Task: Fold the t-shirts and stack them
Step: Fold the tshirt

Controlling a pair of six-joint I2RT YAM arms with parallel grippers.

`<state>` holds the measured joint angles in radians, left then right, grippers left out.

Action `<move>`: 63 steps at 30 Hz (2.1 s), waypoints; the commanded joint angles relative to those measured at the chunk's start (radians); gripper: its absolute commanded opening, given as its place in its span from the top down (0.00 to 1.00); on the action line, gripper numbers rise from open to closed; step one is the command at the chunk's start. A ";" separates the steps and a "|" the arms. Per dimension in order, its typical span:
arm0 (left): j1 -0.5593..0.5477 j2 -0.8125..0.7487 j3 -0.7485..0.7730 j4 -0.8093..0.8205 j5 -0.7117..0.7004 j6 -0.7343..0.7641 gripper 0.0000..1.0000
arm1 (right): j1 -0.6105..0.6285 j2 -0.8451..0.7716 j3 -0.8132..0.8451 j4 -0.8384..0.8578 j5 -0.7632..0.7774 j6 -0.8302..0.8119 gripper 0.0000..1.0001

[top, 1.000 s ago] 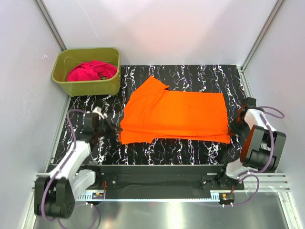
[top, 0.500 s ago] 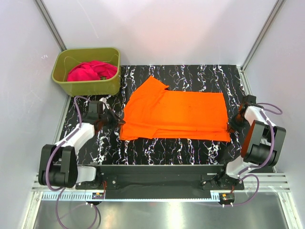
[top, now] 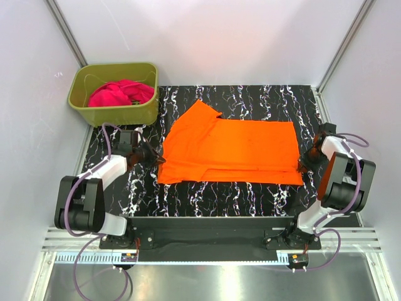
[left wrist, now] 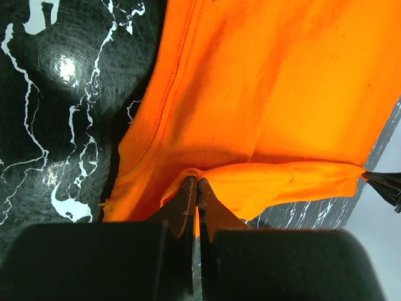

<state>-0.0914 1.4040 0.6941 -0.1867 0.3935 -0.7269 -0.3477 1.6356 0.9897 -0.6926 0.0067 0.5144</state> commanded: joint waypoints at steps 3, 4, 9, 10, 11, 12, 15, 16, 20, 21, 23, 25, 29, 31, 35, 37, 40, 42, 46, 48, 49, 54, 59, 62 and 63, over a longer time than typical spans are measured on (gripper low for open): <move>0.005 0.026 0.054 0.033 0.007 0.027 1.00 | -0.007 0.024 0.052 0.025 0.003 -0.007 0.94; 0.007 0.027 0.056 0.035 0.008 0.029 1.00 | -0.008 0.026 0.052 0.024 0.003 -0.005 0.94; 0.007 0.044 0.065 0.035 0.016 0.037 1.00 | -0.007 0.024 0.059 0.025 0.007 -0.002 0.94; 0.007 0.047 0.070 0.035 0.019 0.037 1.00 | -0.007 0.024 0.061 0.025 0.006 -0.002 0.93; 0.005 0.047 0.070 0.033 0.019 0.037 1.00 | -0.007 0.024 0.061 0.024 0.006 -0.002 0.93; 0.007 0.050 0.073 0.033 0.021 0.037 1.00 | -0.007 0.024 0.061 0.022 0.006 -0.001 0.93; 0.005 0.038 0.087 0.024 0.028 0.037 1.00 | -0.008 0.015 0.061 0.021 0.007 0.003 0.93; 0.005 0.030 0.091 0.023 0.031 0.037 1.00 | -0.007 0.013 0.061 0.022 0.009 0.003 0.93; 0.005 0.007 0.090 0.018 0.021 0.034 1.00 | -0.007 0.012 0.070 0.021 0.010 0.006 0.93; 0.005 0.024 0.094 0.018 0.024 0.038 1.00 | -0.007 0.015 0.073 0.022 0.009 0.007 0.93; 0.005 0.044 0.105 0.013 0.030 0.041 1.00 | -0.007 0.026 0.081 0.022 0.004 0.009 0.93; 0.004 0.065 0.110 0.015 0.033 0.040 1.00 | -0.007 0.032 0.084 0.022 0.003 0.010 0.92; 0.005 0.075 0.134 -0.013 0.015 0.066 0.98 | -0.007 0.043 0.098 0.019 -0.002 0.009 0.86; 0.005 0.064 0.159 -0.075 -0.024 0.090 0.82 | -0.007 0.046 0.118 0.010 -0.004 0.006 0.78; 0.002 -0.032 0.206 -0.213 -0.114 0.168 0.54 | -0.007 0.047 0.190 -0.091 0.025 -0.005 0.51; 0.004 -0.094 0.182 -0.276 -0.153 0.188 0.36 | -0.007 0.018 0.207 -0.146 0.038 -0.008 0.38; 0.004 -0.226 0.108 -0.344 -0.156 0.190 0.29 | -0.007 -0.049 0.173 -0.188 0.044 -0.017 0.24; 0.004 -0.304 0.034 -0.355 -0.101 0.179 0.31 | -0.007 -0.121 0.106 -0.193 0.024 -0.017 0.22; 0.002 -0.365 -0.068 -0.323 0.000 0.136 0.44 | -0.007 -0.236 -0.025 -0.194 -0.004 -0.001 0.21; 0.002 -0.358 -0.074 -0.307 0.015 0.120 0.45 | -0.004 -0.293 -0.092 -0.189 -0.037 0.009 0.23; 0.005 -0.347 -0.070 -0.309 0.012 0.110 0.45 | -0.004 -0.301 -0.097 -0.180 -0.039 0.028 0.24; 0.007 -0.277 -0.083 -0.266 0.028 0.038 0.44 | -0.004 -0.254 -0.088 -0.156 -0.047 0.073 0.35; 0.007 -0.204 -0.122 -0.206 0.082 -0.006 0.48 | -0.008 -0.194 -0.108 -0.119 -0.054 0.102 0.40; 0.007 -0.200 -0.137 -0.189 0.084 -0.008 0.49 | -0.020 -0.187 -0.129 -0.096 -0.047 0.098 0.41; 0.007 -0.200 -0.145 -0.185 0.085 -0.008 0.48 | -0.023 -0.194 -0.137 -0.087 -0.042 0.096 0.41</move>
<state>-0.0891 1.2095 0.5606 -0.4370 0.4305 -0.7113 -0.3538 1.4498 0.8684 -0.8177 -0.0387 0.5949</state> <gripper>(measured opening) 0.514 0.589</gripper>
